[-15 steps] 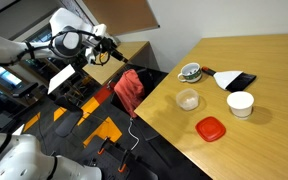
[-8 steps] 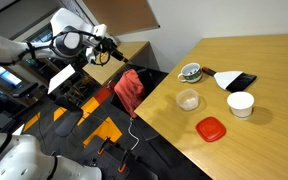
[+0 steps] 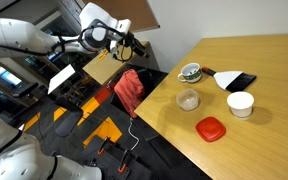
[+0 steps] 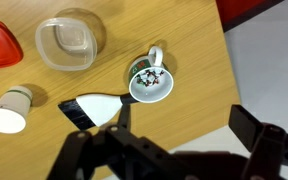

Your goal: Pour contents from the cup into the clear bowl then put the orange lid on the clear bowl

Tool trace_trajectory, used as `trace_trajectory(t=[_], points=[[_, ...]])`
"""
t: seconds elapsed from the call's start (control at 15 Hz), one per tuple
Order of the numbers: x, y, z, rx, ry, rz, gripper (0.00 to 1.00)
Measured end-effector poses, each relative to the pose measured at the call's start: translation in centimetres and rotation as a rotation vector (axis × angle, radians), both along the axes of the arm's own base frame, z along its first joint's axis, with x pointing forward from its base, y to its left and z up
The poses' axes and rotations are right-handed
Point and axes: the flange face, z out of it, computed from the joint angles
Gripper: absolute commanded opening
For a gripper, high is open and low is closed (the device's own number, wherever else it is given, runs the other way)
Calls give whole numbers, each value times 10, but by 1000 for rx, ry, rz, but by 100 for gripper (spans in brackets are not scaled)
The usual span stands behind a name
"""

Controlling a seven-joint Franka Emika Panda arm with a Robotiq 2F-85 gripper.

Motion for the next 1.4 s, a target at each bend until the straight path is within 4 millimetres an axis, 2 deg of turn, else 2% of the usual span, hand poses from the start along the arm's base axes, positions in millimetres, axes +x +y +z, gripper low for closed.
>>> trace_trajectory(t=[0.2, 0.4, 0.6, 0.8, 1.2, 1.4], points=[[31, -24, -30, 7, 19, -45, 100], [52, -42, -65, 24, 48, -86, 100], [63, -65, -101, 20, 80, -127, 100], [65, -84, -130, 14, 112, -161, 100], [68, -84, -130, 15, 112, -163, 100], [68, -87, -139, 35, 118, -170, 100]])
